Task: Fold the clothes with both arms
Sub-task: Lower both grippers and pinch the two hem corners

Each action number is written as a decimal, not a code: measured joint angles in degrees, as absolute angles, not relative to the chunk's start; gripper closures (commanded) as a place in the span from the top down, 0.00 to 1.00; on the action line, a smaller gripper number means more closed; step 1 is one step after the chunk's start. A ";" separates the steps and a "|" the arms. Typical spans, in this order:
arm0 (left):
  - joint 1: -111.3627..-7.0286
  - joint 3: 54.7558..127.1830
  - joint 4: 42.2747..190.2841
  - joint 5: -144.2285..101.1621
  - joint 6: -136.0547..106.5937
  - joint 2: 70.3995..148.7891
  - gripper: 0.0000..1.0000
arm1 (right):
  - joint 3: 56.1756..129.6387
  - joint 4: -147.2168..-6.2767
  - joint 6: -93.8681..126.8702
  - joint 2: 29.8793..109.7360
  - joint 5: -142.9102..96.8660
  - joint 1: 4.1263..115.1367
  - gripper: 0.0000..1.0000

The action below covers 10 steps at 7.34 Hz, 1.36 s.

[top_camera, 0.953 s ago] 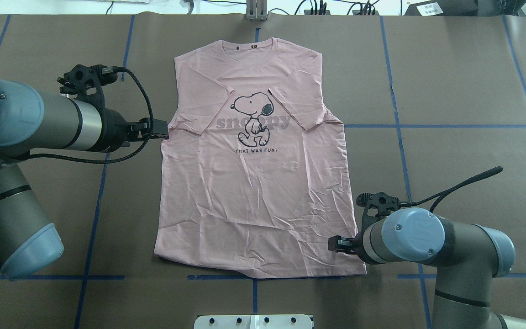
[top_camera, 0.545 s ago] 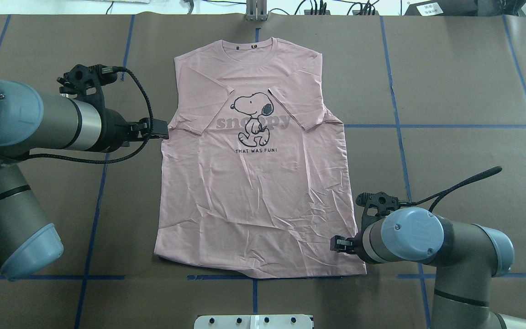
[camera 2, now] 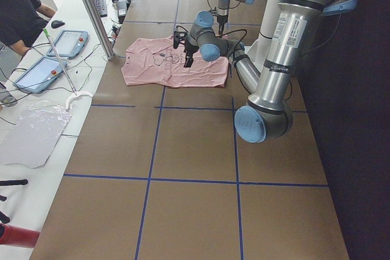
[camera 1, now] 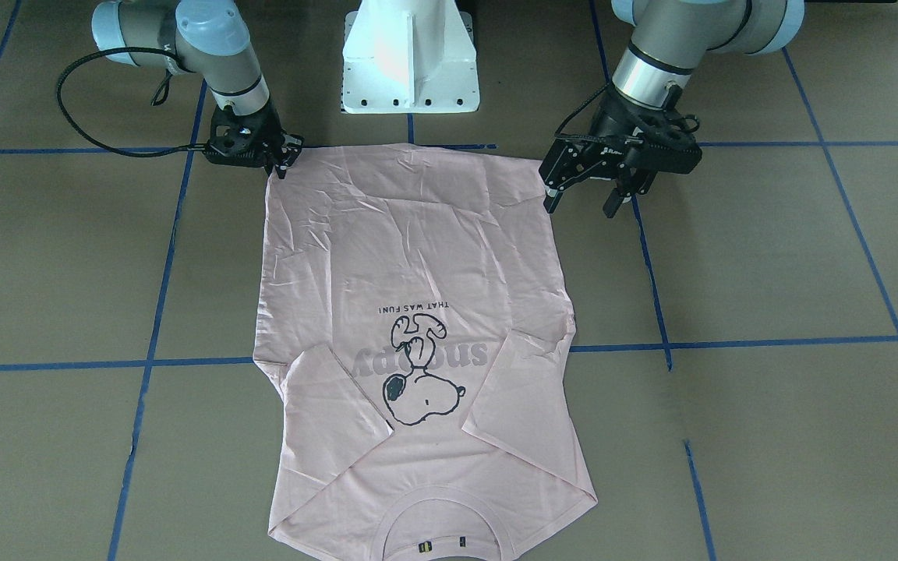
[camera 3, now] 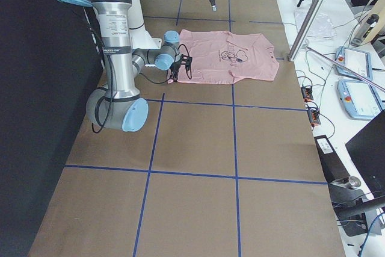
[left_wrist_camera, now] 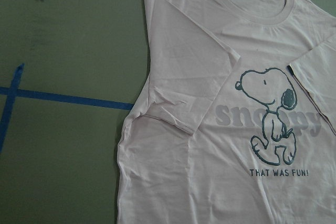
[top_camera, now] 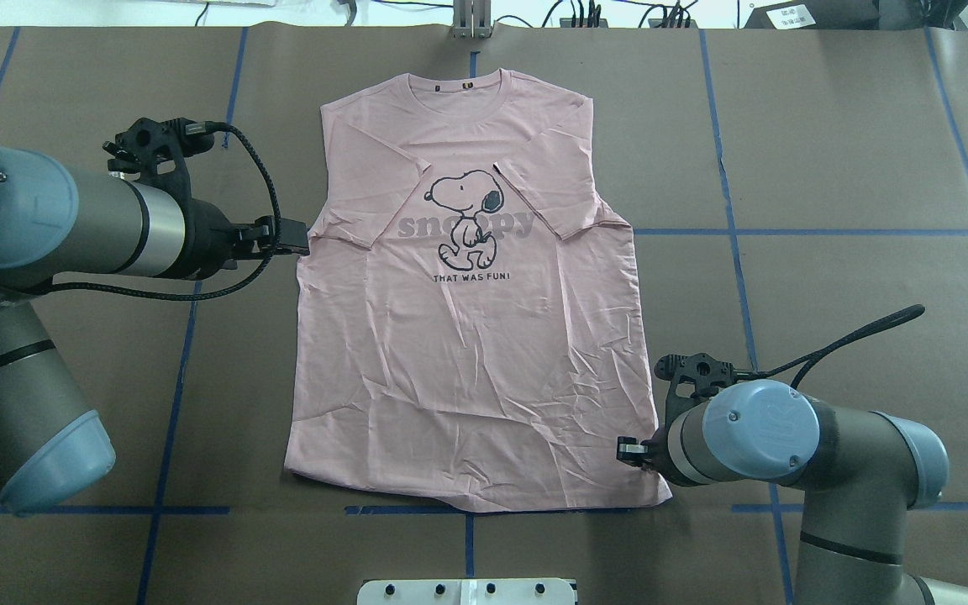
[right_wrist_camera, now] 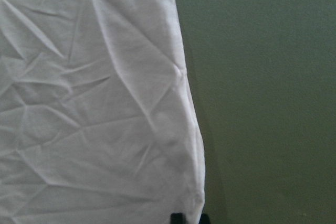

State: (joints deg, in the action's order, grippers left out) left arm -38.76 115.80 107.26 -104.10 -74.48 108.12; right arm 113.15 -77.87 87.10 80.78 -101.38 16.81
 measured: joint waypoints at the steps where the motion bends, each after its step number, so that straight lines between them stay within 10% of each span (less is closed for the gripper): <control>1: -38.75 115.77 107.24 -104.09 -74.46 108.11 1.00 | 113.42 -77.87 87.10 80.75 -101.41 16.82 0.01; 10: -21.09 116.59 103.00 -94.06 -95.83 102.75 0.98 | 118.72 -77.73 87.08 80.83 -101.00 18.41 0.00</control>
